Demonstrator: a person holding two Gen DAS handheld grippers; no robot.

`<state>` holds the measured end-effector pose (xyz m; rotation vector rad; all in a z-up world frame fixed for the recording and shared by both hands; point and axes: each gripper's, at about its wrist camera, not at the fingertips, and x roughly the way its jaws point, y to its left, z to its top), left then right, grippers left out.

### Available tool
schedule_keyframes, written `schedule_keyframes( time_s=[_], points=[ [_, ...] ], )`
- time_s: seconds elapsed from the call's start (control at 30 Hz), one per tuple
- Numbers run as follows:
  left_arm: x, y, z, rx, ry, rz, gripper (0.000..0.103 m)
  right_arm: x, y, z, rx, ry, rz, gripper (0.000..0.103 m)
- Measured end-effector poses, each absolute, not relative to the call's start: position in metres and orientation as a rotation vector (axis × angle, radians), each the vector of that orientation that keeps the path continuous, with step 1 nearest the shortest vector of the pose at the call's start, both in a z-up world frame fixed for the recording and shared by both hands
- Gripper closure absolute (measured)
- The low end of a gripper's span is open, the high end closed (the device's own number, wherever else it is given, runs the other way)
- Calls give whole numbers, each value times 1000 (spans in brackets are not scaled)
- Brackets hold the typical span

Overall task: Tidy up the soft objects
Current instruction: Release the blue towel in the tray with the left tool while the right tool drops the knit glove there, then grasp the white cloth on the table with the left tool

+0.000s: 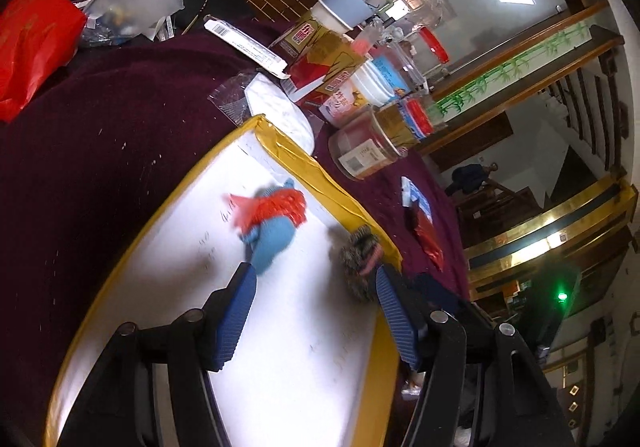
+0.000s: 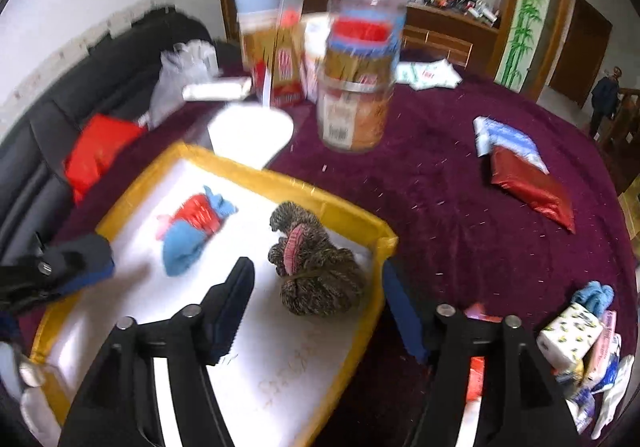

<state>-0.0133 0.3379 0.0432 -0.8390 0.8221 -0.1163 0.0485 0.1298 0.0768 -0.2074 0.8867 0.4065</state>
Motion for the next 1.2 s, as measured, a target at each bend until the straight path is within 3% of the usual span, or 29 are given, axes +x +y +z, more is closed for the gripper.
schedule_keyframes(
  time_s=[0.3, 0.63, 0.97, 1.2],
  points=[
    [-51, 296, 62, -841, 816, -172, 26, -11, -1, 117, -99, 775, 348, 28],
    [-69, 168, 81, -592, 855, -364, 25, -54, -181, 85, 120, 815, 114, 28],
    [-55, 79, 58, -385, 939, -354, 25, -71, -218, 52, 232, 835, 128, 28],
    [-11, 50, 40, -285, 949, -281, 26, -81, -250, 62, 299, 781, 107, 27]
  ],
)
